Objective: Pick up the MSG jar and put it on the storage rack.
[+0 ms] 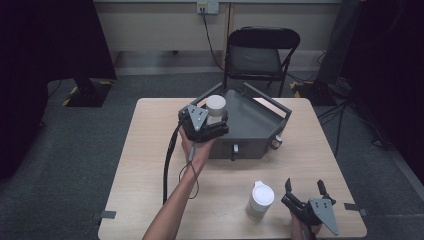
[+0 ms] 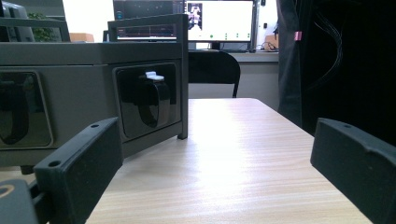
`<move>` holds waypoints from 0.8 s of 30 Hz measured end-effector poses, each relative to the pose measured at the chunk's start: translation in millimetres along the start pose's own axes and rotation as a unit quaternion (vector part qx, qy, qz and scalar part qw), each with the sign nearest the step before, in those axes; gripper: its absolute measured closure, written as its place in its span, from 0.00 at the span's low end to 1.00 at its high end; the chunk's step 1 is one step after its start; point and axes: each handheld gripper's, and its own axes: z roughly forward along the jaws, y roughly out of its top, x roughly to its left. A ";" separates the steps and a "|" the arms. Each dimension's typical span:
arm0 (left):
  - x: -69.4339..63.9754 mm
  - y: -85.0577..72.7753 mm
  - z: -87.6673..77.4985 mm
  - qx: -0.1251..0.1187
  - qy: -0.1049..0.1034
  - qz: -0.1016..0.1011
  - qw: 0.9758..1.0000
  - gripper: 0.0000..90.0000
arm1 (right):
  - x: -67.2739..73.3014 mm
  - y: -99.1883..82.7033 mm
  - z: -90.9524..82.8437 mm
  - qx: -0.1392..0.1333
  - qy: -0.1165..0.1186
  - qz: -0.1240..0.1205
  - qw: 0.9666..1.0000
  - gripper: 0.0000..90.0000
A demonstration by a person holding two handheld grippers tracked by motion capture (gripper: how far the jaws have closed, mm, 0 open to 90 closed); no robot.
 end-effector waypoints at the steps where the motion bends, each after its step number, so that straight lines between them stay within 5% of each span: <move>1: -1.4 -1.1 -1.5 -0.005 0.003 0.002 1.000 0.00 | 0.0 0.0 0.0 0.000 0.000 0.000 1.000 0.01; 8: -0.3 0.0 -10.6 -0.015 -0.004 -0.009 1.000 0.00 | 0.1 0.0 0.0 0.000 0.000 0.000 1.000 0.01; 24: 6.0 -0.2 -31.2 -0.024 -0.010 0.000 1.000 0.00 | 1.0 0.1 0.0 0.000 -0.003 0.000 1.000 0.01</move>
